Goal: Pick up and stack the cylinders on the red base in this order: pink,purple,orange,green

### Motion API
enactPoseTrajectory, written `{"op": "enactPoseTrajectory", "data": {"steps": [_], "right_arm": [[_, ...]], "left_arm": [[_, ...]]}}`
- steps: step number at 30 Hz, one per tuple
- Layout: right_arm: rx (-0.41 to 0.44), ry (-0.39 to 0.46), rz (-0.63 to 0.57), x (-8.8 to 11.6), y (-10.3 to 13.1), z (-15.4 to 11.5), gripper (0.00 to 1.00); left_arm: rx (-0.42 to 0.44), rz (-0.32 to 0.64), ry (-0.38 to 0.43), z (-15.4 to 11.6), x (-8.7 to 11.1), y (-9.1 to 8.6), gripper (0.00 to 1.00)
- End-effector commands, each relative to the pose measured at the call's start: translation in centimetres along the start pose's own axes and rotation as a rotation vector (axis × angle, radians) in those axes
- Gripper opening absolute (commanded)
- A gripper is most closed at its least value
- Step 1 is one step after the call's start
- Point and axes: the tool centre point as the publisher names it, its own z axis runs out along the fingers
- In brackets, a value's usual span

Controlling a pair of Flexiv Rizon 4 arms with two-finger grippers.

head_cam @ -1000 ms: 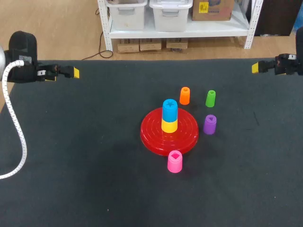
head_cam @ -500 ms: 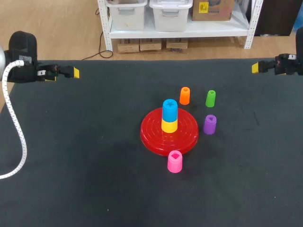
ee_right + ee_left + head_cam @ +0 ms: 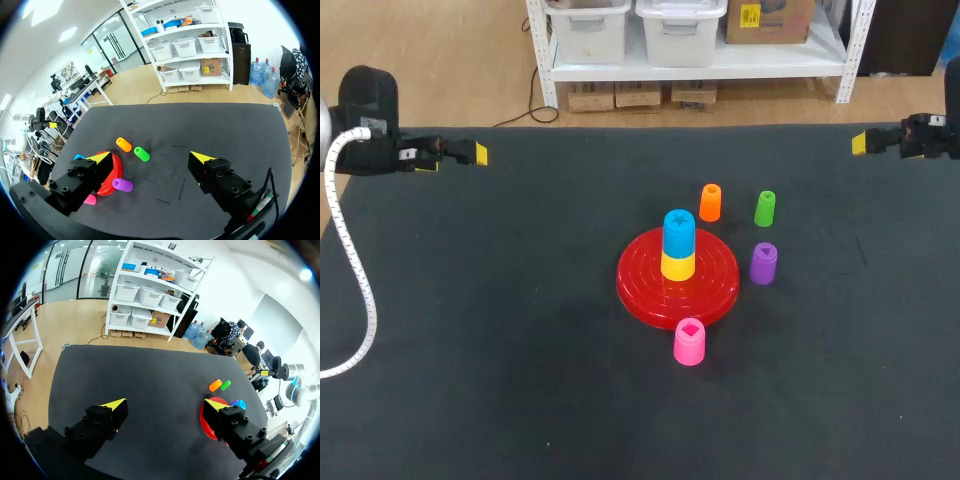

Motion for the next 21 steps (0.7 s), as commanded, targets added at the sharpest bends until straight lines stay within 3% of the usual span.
{"op": "enactPoseTrajectory", "data": {"steps": [1,15,16,19,21], "right_arm": [[0.0,0.001,0.0,0.0,0.0,0.0,1.0],[0.0,0.001,0.0,0.0,0.0,0.0,1.0],[0.0,0.001,0.0,0.0,0.0,0.0,1.0],[0.0,0.001,0.0,0.0,0.0,0.0,1.0],[0.0,0.001,0.0,0.0,0.0,0.0,1.0]], "left_arm": [[-0.007,-0.001,0.004,0.0,-0.1,-0.1,1.0],[-0.007,-0.001,0.004,0.0,-0.1,-0.1,1.0],[-0.02,0.02,0.042,0.2,-0.3,-0.2,1.0],[-0.026,0.245,0.076,0.8,-0.9,-0.9,1.0],[0.029,0.406,0.032,1.1,-0.8,-2.6,1.0]]}}
